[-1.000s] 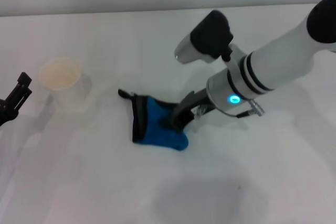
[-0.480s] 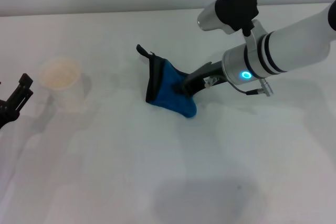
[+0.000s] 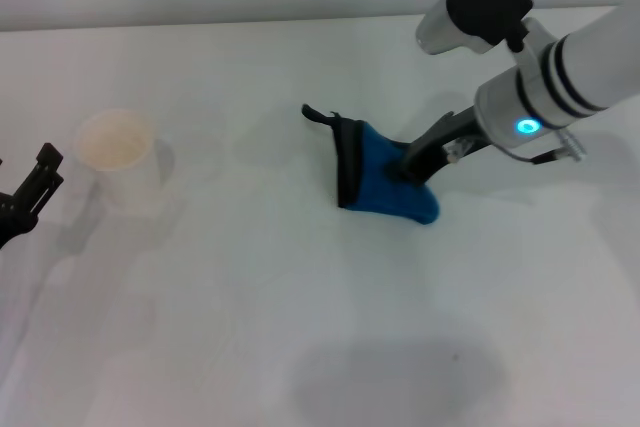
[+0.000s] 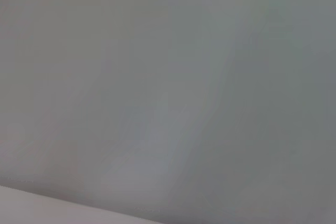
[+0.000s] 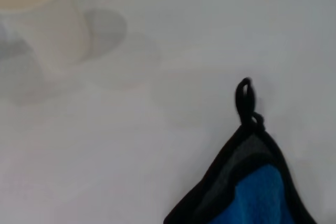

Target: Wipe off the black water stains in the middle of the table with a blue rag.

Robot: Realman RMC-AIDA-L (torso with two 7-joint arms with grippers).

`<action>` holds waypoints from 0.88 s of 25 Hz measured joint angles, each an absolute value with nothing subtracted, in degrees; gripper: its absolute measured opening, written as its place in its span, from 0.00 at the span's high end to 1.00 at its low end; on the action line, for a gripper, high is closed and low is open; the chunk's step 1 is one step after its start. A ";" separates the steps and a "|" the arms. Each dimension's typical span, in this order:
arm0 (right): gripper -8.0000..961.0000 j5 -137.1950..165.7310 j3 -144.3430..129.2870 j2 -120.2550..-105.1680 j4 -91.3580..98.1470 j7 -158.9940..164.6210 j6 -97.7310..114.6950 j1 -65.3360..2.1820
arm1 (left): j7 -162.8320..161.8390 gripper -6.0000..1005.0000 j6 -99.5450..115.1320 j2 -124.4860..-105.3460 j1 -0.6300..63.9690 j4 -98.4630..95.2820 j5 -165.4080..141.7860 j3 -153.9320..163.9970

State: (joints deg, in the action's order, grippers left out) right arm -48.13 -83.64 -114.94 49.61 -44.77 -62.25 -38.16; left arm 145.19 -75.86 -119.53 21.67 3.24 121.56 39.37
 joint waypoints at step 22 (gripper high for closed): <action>0.91 -46.13 -82.86 -115.40 51.67 -46.58 -64.57 -38.53 | 145.20 0.12 -75.05 -119.53 21.71 3.25 121.56 39.38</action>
State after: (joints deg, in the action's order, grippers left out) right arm -46.13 -82.86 -115.40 51.67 -46.58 -64.57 -38.53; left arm 145.20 -75.05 -119.53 21.71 3.25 121.56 39.38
